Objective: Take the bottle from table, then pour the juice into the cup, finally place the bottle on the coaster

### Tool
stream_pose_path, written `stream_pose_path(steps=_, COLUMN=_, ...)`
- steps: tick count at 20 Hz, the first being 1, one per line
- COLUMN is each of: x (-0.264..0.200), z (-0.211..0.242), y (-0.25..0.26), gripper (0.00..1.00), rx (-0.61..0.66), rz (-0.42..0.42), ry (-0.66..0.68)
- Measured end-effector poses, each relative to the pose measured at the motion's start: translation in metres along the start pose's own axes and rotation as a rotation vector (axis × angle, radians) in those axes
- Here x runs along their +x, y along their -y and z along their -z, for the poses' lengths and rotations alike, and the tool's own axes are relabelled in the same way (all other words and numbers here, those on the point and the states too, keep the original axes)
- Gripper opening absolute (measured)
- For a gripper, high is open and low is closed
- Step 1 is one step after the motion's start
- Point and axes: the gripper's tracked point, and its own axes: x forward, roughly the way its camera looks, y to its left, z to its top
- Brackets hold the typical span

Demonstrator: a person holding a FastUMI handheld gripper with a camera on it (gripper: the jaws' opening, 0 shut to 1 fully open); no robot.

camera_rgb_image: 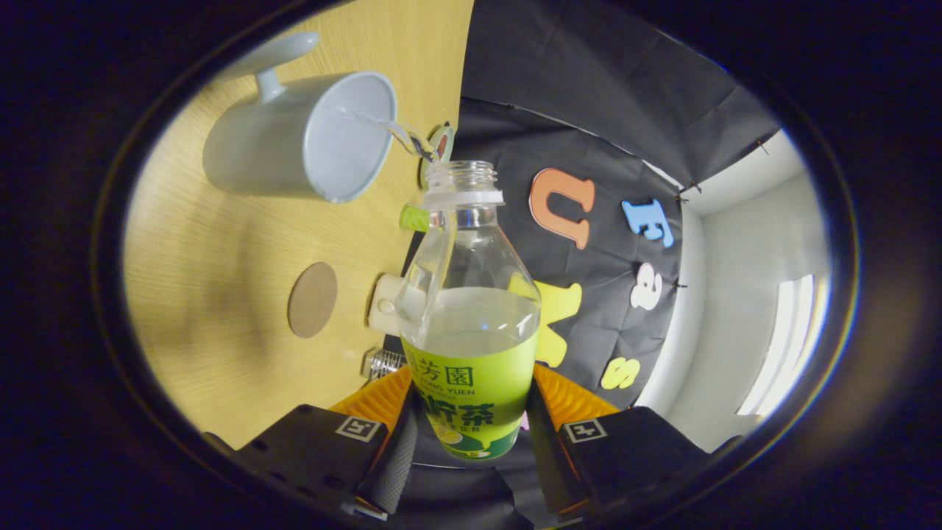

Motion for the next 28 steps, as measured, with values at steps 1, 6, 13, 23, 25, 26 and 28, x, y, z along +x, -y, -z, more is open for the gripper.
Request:
stream_pose_path(steps=1, x=0.001, z=0.0, y=0.001, gripper=0.75, rx=-0.004, rz=0.004, ry=0.001)
stream_pose_path(steps=6, x=0.001, z=0.003, y=0.004, gripper=0.75, rx=-0.022, rz=0.009, ry=0.001)
stream_pose_path(steps=13, x=0.001, z=0.003, y=0.008, gripper=0.75, rx=-0.043, rz=0.013, ry=0.003)
stream_pose_path(steps=23, x=0.002, z=0.002, y=0.013, gripper=0.75, rx=-0.09, rz=0.019, ry=0.018)
stream_pose_path(steps=25, x=0.003, z=0.001, y=0.015, gripper=0.75, rx=-0.099, rz=0.018, ry=0.022)
stream_pose_path(steps=26, x=0.006, z=-0.001, y=0.017, gripper=0.75, rx=-0.106, rz=0.021, ry=0.024)
stream_pose_path(steps=28, x=0.006, z=-0.001, y=0.018, gripper=0.75, rx=-0.116, rz=0.024, ry=0.027)
